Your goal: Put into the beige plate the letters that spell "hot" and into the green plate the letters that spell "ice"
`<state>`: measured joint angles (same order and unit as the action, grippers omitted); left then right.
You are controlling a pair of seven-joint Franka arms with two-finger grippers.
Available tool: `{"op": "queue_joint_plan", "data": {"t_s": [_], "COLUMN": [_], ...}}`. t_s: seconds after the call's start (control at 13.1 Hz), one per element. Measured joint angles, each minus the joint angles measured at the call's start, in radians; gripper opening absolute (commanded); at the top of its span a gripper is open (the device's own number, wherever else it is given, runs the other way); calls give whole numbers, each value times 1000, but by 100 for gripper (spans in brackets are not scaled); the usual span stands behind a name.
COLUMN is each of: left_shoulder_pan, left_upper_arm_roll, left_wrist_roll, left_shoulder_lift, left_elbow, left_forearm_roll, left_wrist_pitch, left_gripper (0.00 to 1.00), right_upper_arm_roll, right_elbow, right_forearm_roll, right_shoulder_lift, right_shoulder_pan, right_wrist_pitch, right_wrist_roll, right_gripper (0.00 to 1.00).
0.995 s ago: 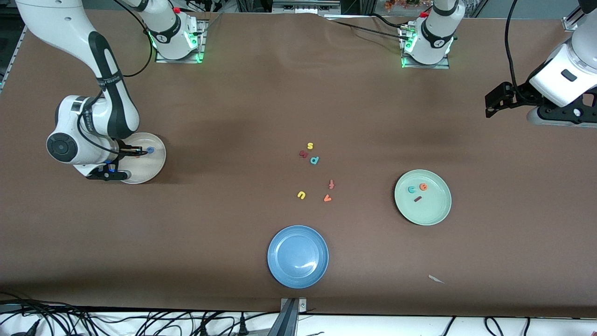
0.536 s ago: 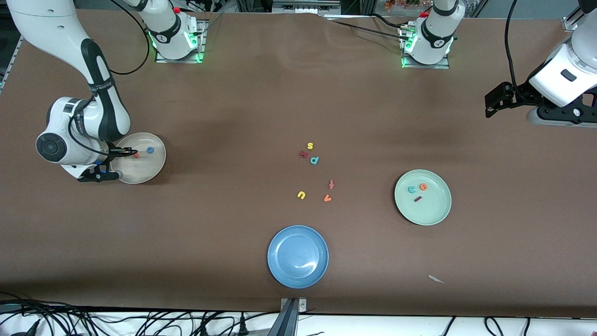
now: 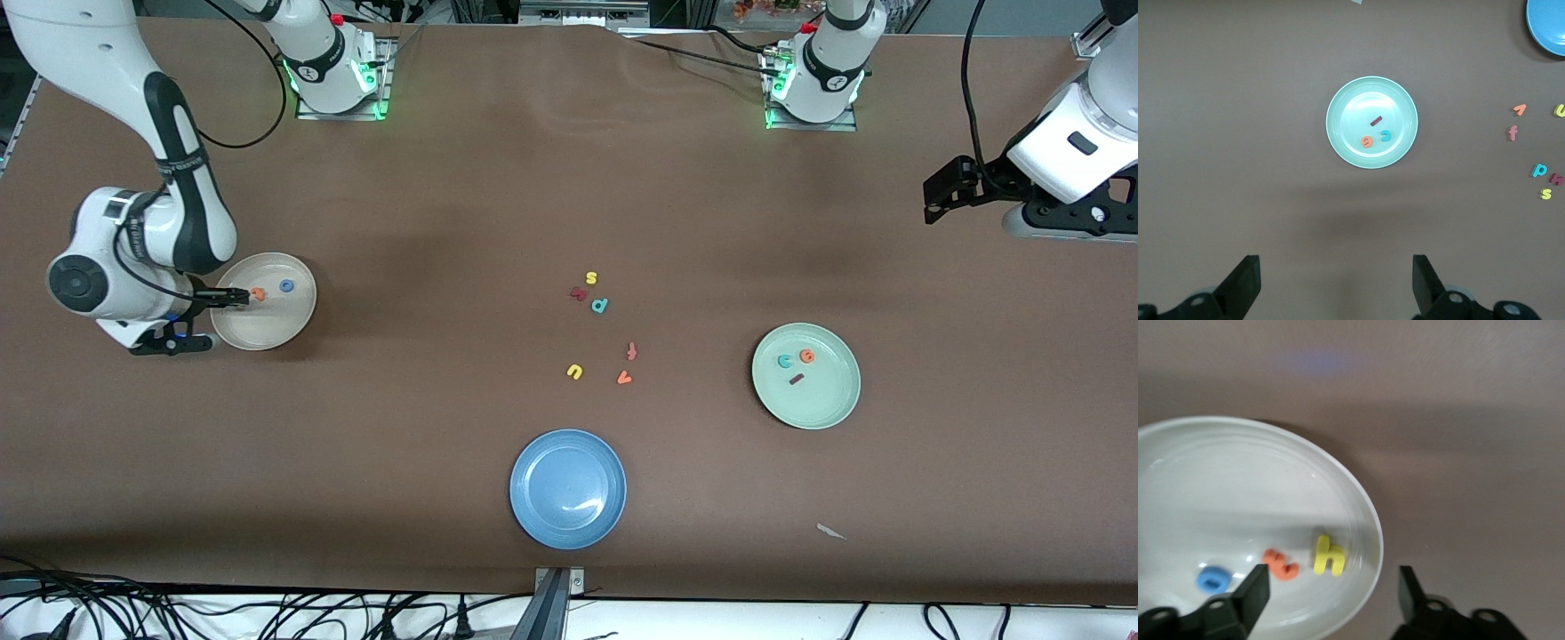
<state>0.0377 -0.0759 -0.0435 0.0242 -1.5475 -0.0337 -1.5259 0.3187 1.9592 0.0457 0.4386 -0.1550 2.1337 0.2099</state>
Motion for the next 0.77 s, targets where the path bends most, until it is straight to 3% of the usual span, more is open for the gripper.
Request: {"op": "queue_joint_plan", "data": {"t_s": [0.46, 0.77], "left_shoulder_pan": [0, 0], "left_upper_arm_roll": [-1, -1], "left_wrist_roll": [0, 0], "left_shoulder_lift": [0, 0], "left_elbow": [0, 0], "left_forearm_roll": [0, 0], "left_wrist_pitch": [0, 0], "left_gripper": [100, 100], "right_upper_arm_roll": [-72, -112], "right_elbow": [-268, -438], "right_forearm_roll": [-9, -9], "right_shoulder_lift": [-202, -230], "right_shoulder_pan": [-7, -9], "right_wrist_pitch": [-362, -542], "right_wrist_roll": [-46, -123], "right_gripper": [99, 100]}}
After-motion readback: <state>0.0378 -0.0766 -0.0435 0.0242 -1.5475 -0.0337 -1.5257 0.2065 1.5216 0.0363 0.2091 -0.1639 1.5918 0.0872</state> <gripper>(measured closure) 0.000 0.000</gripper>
